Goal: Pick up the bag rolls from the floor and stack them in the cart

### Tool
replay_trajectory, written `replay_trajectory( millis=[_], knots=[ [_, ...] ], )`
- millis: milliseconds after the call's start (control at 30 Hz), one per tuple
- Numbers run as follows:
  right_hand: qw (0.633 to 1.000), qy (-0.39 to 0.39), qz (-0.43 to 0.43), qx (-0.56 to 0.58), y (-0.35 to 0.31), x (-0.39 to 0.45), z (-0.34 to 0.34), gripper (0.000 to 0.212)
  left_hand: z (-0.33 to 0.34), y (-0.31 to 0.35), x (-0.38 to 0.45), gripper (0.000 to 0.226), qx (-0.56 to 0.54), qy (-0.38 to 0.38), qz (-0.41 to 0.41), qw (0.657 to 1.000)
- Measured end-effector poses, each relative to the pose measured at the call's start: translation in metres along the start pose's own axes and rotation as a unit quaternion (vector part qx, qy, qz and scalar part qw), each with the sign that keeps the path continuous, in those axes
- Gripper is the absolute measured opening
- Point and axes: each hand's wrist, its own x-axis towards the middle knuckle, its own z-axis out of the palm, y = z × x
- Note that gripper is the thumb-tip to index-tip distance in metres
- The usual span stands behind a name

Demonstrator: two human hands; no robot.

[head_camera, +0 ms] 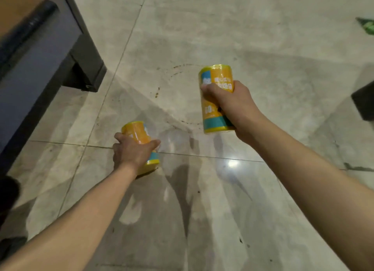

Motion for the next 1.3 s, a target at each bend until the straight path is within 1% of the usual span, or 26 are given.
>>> replay_trajectory(
  millis=[67,167,233,267,333,367,467,533,633,700,767,800,933,1000,1167,1233,1300],
  knots=[
    [1.0,0.013,0.002,0.01,0.004,-0.007,-0.019,0.057,0.004,0.002,-0.002,0.094,-0.017,0.016,0.006,1.0],
    [0.999,0.027,-0.008,0.033,0.008,-0.018,-0.034,0.051,0.006,0.006,-0.012,0.084,-0.106,0.029,0.026,0.994],
    [0.998,0.018,-0.008,0.054,0.008,-0.026,-0.041,0.043,0.007,0.01,-0.018,0.08,-0.172,-0.011,0.036,0.984],
    [0.998,0.013,-0.009,0.058,0.007,-0.031,-0.043,0.041,0.007,0.012,-0.019,0.074,-0.207,-0.039,0.042,0.977],
    [0.997,0.005,-0.018,0.07,0.006,-0.039,-0.047,0.037,0.0,0.022,-0.026,0.049,-0.268,-0.091,0.067,0.957],
    [0.997,-0.002,-0.021,0.077,0.006,-0.043,-0.048,0.035,-0.006,0.027,-0.03,0.046,-0.287,-0.107,0.083,0.948],
    [0.994,-0.032,-0.017,0.105,-0.003,-0.062,-0.048,0.039,-0.034,0.047,-0.052,0.064,-0.319,-0.127,0.13,0.93],
    [0.991,-0.037,-0.013,0.126,-0.016,-0.08,-0.05,0.041,-0.06,0.066,-0.074,0.071,-0.339,-0.151,0.162,0.914],
    [0.986,-0.028,-0.009,0.166,-0.054,-0.115,-0.058,0.039,-0.106,0.098,-0.118,0.076,-0.325,-0.183,0.223,0.901],
    [0.98,-0.025,-0.009,0.195,-0.092,-0.145,-0.072,0.041,-0.142,0.123,-0.154,0.079,-0.316,-0.195,0.258,0.892],
    [0.976,-0.026,-0.011,0.216,-0.14,-0.179,-0.092,0.047,-0.181,0.153,-0.195,0.082,-0.308,-0.204,0.285,0.884],
    [0.974,-0.022,-0.014,0.227,-0.167,-0.196,-0.104,0.046,-0.202,0.171,-0.218,0.081,-0.304,-0.209,0.298,0.88],
    [0.964,-0.015,-0.024,0.264,-0.29,-0.269,-0.16,0.04,-0.295,0.248,-0.309,0.072,-0.314,-0.232,0.336,0.857],
    [0.959,-0.008,-0.028,0.283,-0.359,-0.306,-0.191,0.043,-0.346,0.293,-0.356,0.068,-0.324,-0.241,0.353,0.844],
    [0.955,-0.007,-0.06,0.291,-0.536,-0.406,-0.257,0.049,-0.482,0.406,-0.471,0.062,-0.355,-0.261,0.371,0.817],
    [0.953,-0.013,-0.075,0.292,-0.597,-0.446,-0.276,0.052,-0.527,0.442,-0.515,0.063,-0.367,-0.269,0.374,0.808],
    [0.949,-0.016,-0.072,0.307,-0.645,-0.486,-0.291,0.061,-0.566,0.465,-0.558,0.067,-0.374,-0.285,0.365,0.803]
  ],
)
